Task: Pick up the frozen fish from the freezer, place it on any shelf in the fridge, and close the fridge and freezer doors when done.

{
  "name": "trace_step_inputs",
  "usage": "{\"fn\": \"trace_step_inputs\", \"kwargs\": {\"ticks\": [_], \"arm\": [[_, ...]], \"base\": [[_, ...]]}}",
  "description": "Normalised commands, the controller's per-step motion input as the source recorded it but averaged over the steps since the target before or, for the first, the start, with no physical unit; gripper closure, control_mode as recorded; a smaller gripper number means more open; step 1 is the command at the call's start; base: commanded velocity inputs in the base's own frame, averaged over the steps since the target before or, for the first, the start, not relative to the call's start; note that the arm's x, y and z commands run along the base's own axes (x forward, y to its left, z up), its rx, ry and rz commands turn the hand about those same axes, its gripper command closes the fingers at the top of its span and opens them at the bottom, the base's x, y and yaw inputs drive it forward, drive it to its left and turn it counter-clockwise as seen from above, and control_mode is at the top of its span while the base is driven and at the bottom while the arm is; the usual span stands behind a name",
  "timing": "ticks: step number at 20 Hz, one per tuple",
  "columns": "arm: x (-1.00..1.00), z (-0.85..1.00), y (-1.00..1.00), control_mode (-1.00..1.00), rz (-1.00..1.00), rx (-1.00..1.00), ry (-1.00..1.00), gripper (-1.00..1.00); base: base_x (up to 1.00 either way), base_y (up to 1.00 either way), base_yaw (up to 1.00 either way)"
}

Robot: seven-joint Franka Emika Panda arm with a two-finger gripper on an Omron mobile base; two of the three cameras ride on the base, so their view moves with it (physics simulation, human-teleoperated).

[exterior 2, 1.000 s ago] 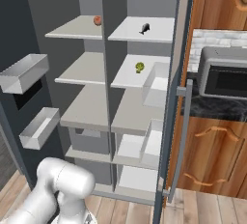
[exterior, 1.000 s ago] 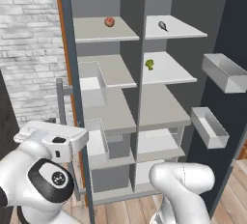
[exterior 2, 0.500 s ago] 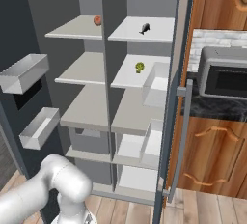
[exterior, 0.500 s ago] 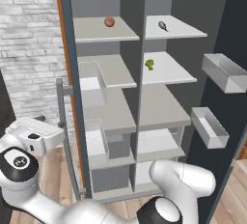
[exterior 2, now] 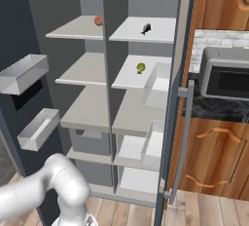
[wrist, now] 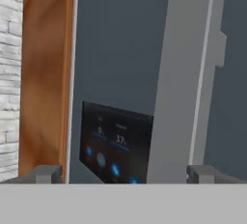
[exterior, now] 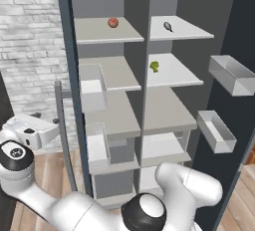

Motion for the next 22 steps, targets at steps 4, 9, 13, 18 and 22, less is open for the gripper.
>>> {"fn": "trace_step_inputs", "kwargs": {"ticks": [4, 9, 13, 18, 22], "arm": [[0.48, 0.0, -0.33, -1.0, 0.0, 0.0, 0.0, -1.0], [0.5, 0.02, -0.97, -1.0, 0.02, 0.07, 0.0, -1.0], [0.7, 0.01, -1.0, -1.0, 0.05, 0.09, 0.0, -1.0], [0.81, 0.06, -1.0, -1.0, 0.08, 0.11, 0.0, -1.0], [0.99, 0.09, -1.0, -1.0, 0.08, 0.13, 0.0, -1.0]], "base": [[0.0, 0.0, 0.0], [0.0, 0.0, 0.0], [0.0, 0.0, 0.0], [0.0, 0.0, 0.0], [0.0, 0.0, 0.0]]}}
